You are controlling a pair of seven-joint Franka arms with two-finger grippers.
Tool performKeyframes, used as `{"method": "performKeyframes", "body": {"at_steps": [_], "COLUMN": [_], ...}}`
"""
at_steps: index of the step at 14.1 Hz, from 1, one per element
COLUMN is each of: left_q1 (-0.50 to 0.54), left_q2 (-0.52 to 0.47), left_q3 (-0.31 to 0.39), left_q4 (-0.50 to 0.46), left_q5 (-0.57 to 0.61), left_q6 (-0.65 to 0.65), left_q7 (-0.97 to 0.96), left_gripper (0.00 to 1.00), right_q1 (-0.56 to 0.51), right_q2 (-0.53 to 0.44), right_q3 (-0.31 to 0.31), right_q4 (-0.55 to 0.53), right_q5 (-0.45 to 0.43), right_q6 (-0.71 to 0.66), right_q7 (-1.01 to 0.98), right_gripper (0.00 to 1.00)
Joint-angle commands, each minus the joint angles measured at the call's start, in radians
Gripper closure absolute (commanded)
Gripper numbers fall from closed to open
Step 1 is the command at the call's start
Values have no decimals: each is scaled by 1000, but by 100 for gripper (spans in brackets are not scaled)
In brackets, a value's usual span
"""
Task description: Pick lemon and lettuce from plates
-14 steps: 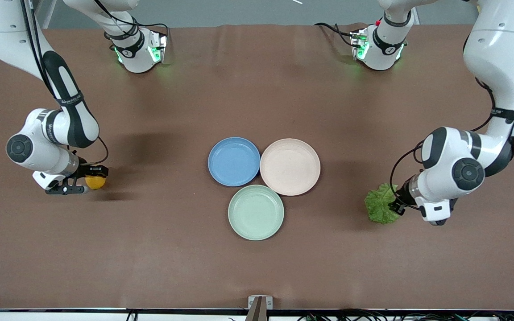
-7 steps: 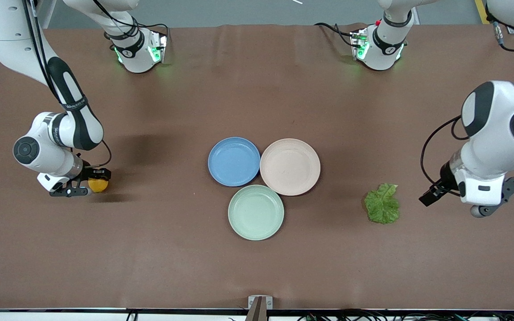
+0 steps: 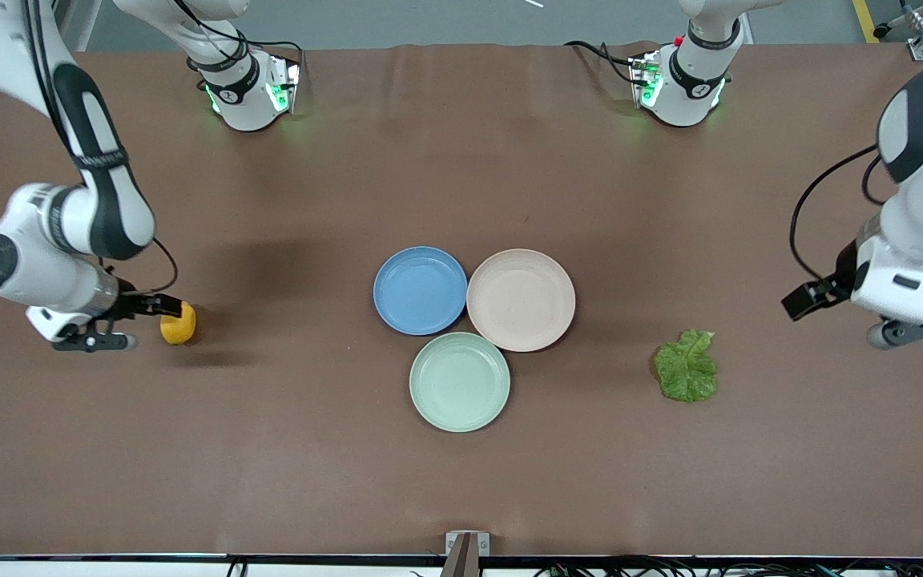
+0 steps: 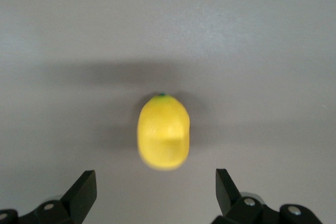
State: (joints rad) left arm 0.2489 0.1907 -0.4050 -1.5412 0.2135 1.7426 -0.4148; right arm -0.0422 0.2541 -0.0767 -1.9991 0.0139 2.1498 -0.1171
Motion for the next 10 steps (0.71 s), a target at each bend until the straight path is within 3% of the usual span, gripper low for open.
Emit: {"method": "performKeyframes", "body": {"at_steps": [1, 4, 6, 8, 10], "left_q1": [19, 4, -54, -128, -131], "left_q2": [-68, -137, -166, -192, -226], "left_q3": [0, 43, 110, 176, 186], "left_q4": [29, 41, 39, 35, 21], "left_q5": [-110, -120, -122, -123, -179], "left_q6": [-93, -161, -233, -287, -304], "left_q7": [100, 186, 241, 254, 266], "left_gripper": [0, 0, 0, 0, 0], "right_q1": [33, 93, 107, 108, 101], "right_q2": [-171, -240, -240, -236, -236], "right_q3": [11, 11, 11, 9, 6], "right_q4": [3, 116, 262, 377, 422], "right_q5": [-3, -3, -3, -3, -3], "right_q6": [-164, -376, -531, -606, -610], "right_q7": [94, 217, 218, 217, 215], "right_gripper": [0, 0, 0, 0, 0]}}
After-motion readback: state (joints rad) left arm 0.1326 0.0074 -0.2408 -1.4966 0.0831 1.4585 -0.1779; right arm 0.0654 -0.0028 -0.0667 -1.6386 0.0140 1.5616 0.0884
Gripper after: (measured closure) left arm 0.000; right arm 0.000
